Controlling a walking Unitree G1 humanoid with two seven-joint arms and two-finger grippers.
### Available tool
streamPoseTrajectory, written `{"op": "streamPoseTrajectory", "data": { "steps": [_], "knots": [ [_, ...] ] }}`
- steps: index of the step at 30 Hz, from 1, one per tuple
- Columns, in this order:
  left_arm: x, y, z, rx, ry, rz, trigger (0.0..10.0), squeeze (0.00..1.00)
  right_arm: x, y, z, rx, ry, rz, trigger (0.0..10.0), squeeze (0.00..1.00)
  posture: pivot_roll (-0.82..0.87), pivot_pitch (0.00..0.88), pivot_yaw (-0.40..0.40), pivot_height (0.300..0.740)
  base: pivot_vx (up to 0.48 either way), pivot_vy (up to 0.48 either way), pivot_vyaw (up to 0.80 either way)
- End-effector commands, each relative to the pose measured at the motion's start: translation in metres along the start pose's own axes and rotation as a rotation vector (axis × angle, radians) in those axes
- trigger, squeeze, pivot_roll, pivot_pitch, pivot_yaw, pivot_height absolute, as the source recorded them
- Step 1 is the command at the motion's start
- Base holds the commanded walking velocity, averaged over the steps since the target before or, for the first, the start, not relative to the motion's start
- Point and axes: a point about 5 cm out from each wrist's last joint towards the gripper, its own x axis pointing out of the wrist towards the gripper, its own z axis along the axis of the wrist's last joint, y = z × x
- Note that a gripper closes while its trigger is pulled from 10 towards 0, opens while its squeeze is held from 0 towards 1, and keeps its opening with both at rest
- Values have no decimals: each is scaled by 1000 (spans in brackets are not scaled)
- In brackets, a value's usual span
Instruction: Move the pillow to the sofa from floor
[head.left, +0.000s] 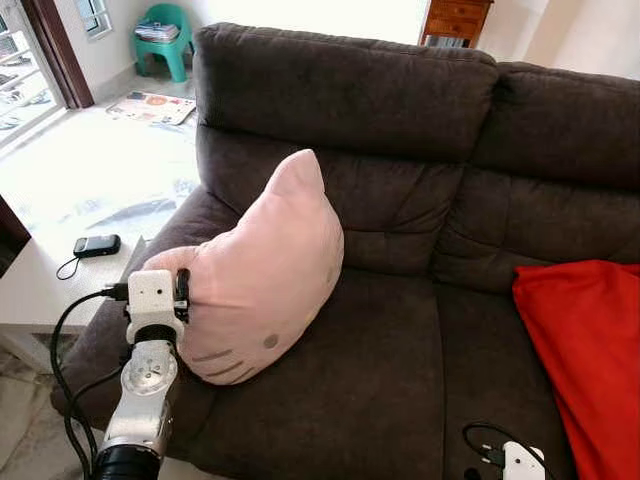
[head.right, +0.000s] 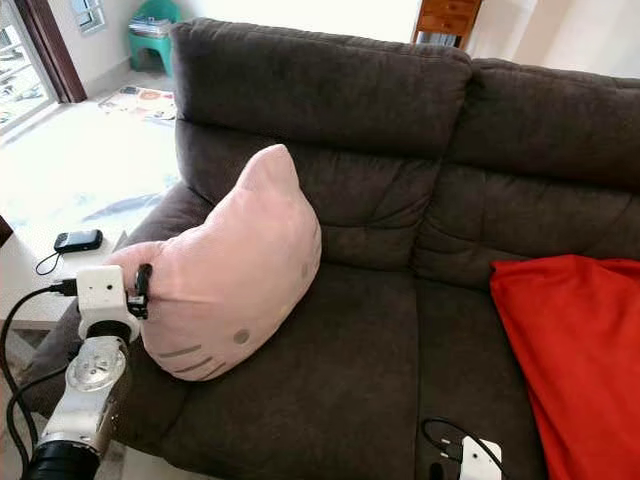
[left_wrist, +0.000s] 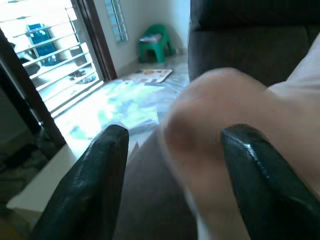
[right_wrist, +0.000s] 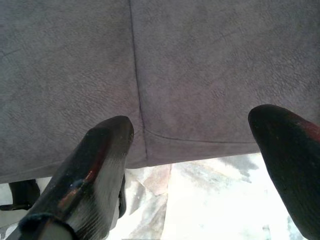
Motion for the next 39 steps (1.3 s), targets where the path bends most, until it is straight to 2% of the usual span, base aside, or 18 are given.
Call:
{"op": "streamPoseTrajectory", "data": {
  "steps": [1, 6, 7, 9, 13, 19, 21, 26, 29, 34, 35, 39],
  "knots": [
    [0, -1, 5, 26, -29, -13, 10000, 1000, -1, 0, -3, 3, 5, 0, 10000, 0, 155, 42, -56, 740, 0, 0, 0],
    [-3, -7, 7, 66, -54, -65, 10000, 1000, 0, 1, -2, 5, 1, 3, 10000, 0, 156, 44, -55, 740, 0, 0, 0],
    [-6, -13, 12, 100, -87, -112, 10000, 0, 0, 2, -1, 7, -2, 4, 10000, 0, 156, 44, -55, 740, 0, 0, 0],
    [-13, -26, 18, 142, -148, -210, 10000, 0, 0, 3, 0, 10, -9, 7, 10000, 0, 161, 45, -54, 740, 0, 0, 0],
    [-22, -34, 14, 125, -140, -252, 10000, 0, 0, 4, 2, 19, -16, 10, 10000, 0, 163, 46, -52, 740, 0, 0, 0],
    [-33, -32, 6, 112, -117, -246, 10000, 0, 0, 3, 1, 28, -16, 10, 10000, 0, 162, 48, -50, 740, 0, 0, 0],
    [-39, -29, -2, 135, -96, -252, 10000, 0, 0, 2, 1, 30, -16, 8, 10000, 0, 160, 48, -48, 740, 0, 0, 0],
    [-51, -6, -33, 166, 41, -181, 10000, 0, -1, -1, 0, 32, -11, 1, 10000, 0, 175, 46, -51, 740, 0, 0, 0],
    [-56, -2, -42, 174, 87, -162, 10000, 0, -1, -1, -1, 31, -9, 0, 10000, 0, 178, 43, -53, 740, 0, 0, 0],
    [-75, 17, -87, 131, 332, -64, 10000, 0, 0, 2, 0, 30, -8, 6, 10000, 0, 179, 42, -52, 740, 0, 0, 0],
    [-81, 19, -101, 107, 412, -63, 10000, 0, 0, 3, 0, 28, -9, 12, 10000, 0, 180, 41, -52, 740, 0, 0, 0],
    [-94, 15, -123, 119, 548, -136, 10000, 0, 1, 5, 1, 25, -8, 15, 10000, 0, 186, 33, -51, 740, 0, 0, 0]
  ]
}}
